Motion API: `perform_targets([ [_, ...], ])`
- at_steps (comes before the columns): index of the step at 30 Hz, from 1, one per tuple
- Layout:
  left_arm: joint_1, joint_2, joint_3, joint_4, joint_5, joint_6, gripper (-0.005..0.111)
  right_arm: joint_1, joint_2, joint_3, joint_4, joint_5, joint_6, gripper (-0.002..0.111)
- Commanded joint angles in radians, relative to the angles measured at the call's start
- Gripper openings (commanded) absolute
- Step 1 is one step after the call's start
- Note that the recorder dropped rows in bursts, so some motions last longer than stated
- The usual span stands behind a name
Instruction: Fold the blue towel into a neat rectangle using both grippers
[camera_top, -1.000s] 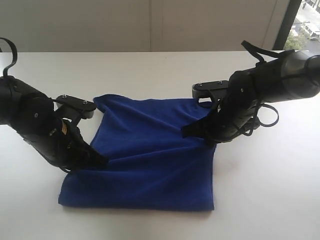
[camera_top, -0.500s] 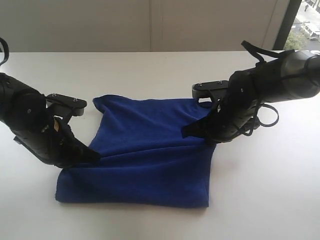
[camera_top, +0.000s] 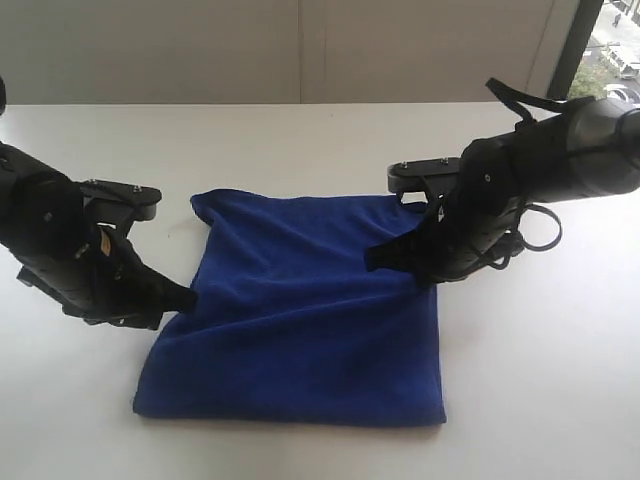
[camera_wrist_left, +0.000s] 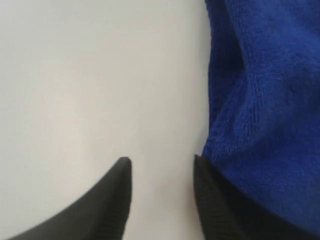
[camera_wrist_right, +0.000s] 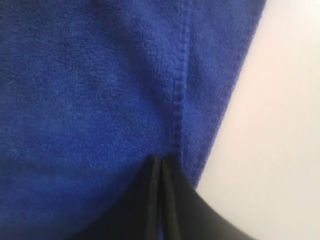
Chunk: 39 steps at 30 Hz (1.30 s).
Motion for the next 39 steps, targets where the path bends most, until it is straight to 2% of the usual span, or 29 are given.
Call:
perform_targets([
  [1,0.003,-0.057,0.001,0.007,-0.01,-0.01,0.074,-0.005,-0.067,-0.028,-0.017,-0.004,0.01,0.003],
  [8,0.009,-0.078,0.001,0.008,-0.106,-0.01,0.076,-0.038,-0.081,-0.104,-0.019,-0.049,0.011,0.029],
  [10,0.025,-0.078,0.001,0.008,-0.145,-0.014,0.074,-0.062,-0.07,-0.118,-0.019,-0.061,0.024,0.032],
  [16,0.13,-0.076,0.001,0.005,-0.193,-0.043,0.07,-0.093,-0.016,-0.159,-0.019,-0.1,0.034,0.033],
  [19,0.161,-0.076,0.001,0.005,-0.196,-0.035,0.07,-0.093,0.024,-0.177,-0.019,-0.115,0.034,0.033],
  [33,0.163,-0.076,0.001,0.005,-0.221,-0.031,0.07,-0.093,0.231,-0.382,0.008,-0.17,0.034,0.033],
  [39,0.163,-0.026,0.001,0.005,-0.222,-0.031,0.07,-0.093,0.294,-0.429,0.035,-0.163,0.034,0.032],
])
